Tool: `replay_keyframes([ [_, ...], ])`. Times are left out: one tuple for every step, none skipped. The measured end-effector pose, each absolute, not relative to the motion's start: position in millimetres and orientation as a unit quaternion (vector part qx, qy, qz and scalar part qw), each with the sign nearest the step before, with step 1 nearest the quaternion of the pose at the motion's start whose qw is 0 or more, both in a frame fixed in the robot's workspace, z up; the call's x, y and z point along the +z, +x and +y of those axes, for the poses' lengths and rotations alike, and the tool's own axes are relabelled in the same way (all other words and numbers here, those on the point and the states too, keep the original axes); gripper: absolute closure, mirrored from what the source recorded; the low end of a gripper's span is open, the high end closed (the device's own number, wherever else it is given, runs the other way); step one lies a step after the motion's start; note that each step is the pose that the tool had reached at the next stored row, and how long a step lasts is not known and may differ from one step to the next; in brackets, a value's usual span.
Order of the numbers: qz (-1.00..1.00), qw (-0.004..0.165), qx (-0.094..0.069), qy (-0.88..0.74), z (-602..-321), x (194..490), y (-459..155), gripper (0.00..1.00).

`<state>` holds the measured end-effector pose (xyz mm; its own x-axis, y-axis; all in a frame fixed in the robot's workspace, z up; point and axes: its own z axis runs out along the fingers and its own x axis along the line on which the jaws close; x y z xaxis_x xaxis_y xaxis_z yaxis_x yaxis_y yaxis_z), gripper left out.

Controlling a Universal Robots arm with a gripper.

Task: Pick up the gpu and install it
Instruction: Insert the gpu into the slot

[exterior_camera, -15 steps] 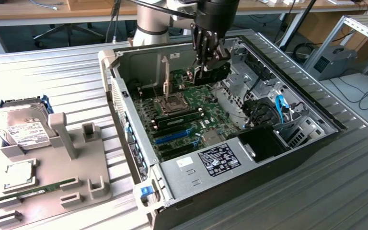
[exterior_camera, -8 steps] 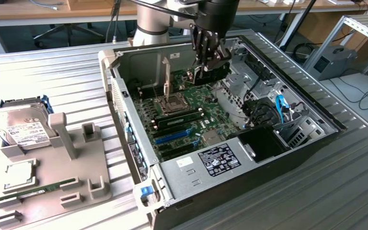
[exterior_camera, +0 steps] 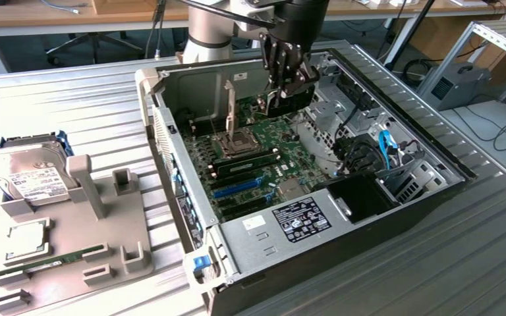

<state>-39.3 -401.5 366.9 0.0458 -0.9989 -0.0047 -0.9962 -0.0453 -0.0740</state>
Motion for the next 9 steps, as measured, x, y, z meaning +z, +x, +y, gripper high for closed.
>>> replay_keyframes([
  [0.69, 0.028, -0.024, -0.723, -401.5, 366.9, -39.3, 0.74],
  [0.69, 0.027, -0.023, -0.723, -401.5, 366.9, -39.2, 0.74],
  [0.69, 0.023, -0.019, -0.723, -401.6, 366.7, -39.2, 0.74],
  [0.691, 0.018, -0.014, -0.723, -401.6, 366.4, -39.3, 0.74],
  [0.691, 0.014, -0.008, -0.723, -401.6, 366.2, -39.3, 0.74],
  [0.691, 0.009, -0.003, -0.723, -401.6, 365.9, -39.3, 0.74],
  [0.691, 0.004, 0.002, -0.723, -401.6, 365.6, -39.3, 0.74],
  [0.691, -0.001, 0.007, -0.723, -401.6, 365.4, -39.3, 0.74],
  [0.691, -0.009, 0.016, -0.723, -401.6, 364.8, -39.3, 0.74],
])
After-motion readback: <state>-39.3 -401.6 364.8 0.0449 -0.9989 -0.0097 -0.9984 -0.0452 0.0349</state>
